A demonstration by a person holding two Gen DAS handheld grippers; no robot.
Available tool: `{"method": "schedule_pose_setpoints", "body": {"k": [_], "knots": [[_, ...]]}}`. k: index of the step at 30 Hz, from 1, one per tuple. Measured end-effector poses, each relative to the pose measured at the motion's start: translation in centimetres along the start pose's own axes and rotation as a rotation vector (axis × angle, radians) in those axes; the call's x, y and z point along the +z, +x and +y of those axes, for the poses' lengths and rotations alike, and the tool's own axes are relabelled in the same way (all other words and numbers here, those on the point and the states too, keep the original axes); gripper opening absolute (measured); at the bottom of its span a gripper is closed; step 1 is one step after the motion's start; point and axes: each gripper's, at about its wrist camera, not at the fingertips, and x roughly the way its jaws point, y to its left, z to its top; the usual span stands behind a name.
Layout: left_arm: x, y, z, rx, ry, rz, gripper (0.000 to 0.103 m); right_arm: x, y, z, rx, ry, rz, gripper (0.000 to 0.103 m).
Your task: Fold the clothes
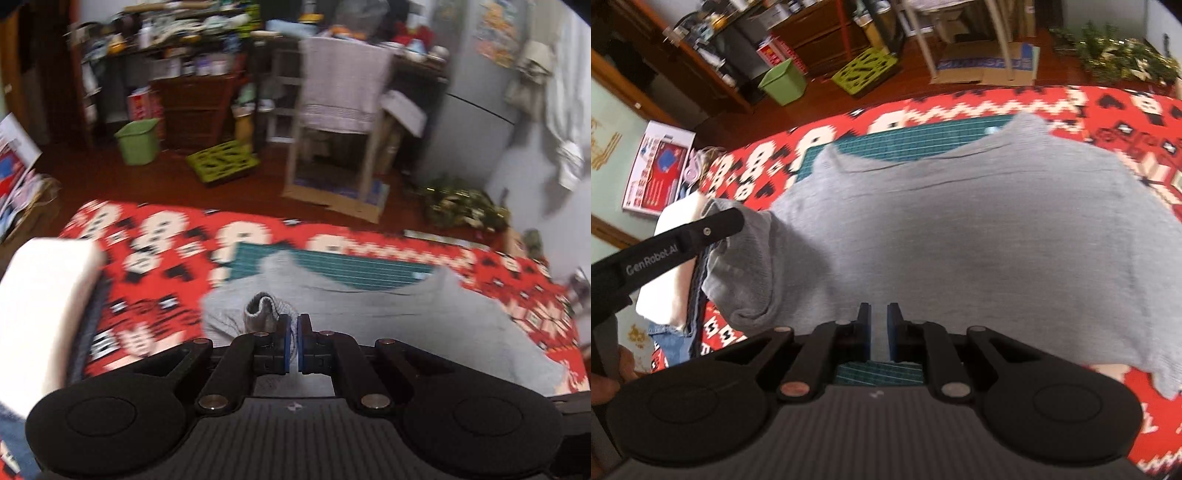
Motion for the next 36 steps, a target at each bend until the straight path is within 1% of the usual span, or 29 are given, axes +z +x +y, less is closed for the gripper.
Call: {"method": "schedule_pose_setpoints", "body": {"k": [5, 13, 24, 27, 30, 34, 36], "knots": [[0.0, 1.0, -3.6, -0.070, 0.071, -0.006, 0.004, -0.3, -1.4, -2.9, -0.025, 0.064, -0.031, 0.011], [-0.2, 3.7, -7.9, -0.154, 0.115, 0.018, 0.004, -1.4, -2.2, -6.4, -0.056, 0.145, -0.052, 0.011], [-2.2, 8.6, -9.8, -0.243, 0.097, 0.116, 0.004, -2.3, -0.9, -8.1, -0.081, 0.204, -0.048, 0.011], [-2.5, 9.7, -9.0, -0.293, 0.050, 0.151, 0.007, -2.6, -0.9, -8.1, -0.089, 0.208, -0.044, 0.011], [-2.3, 9.5, -7.7, -0.331, -0.026, 0.165, 0.008, -2.6, -0.8, -8.0, -0.097, 0.203, -0.046, 0.011], [-1.8, 7.7, -6.4, -0.358, -0.082, 0.164, 0.019, -2.5, -0.8, -7.6, -0.105, 0.201, -0.053, 0.011], [-1.7, 6.4, -5.3, -0.361, -0.100, 0.157, 0.021, -2.3, -0.7, -7.4, -0.102, 0.201, -0.058, 0.011]]}}
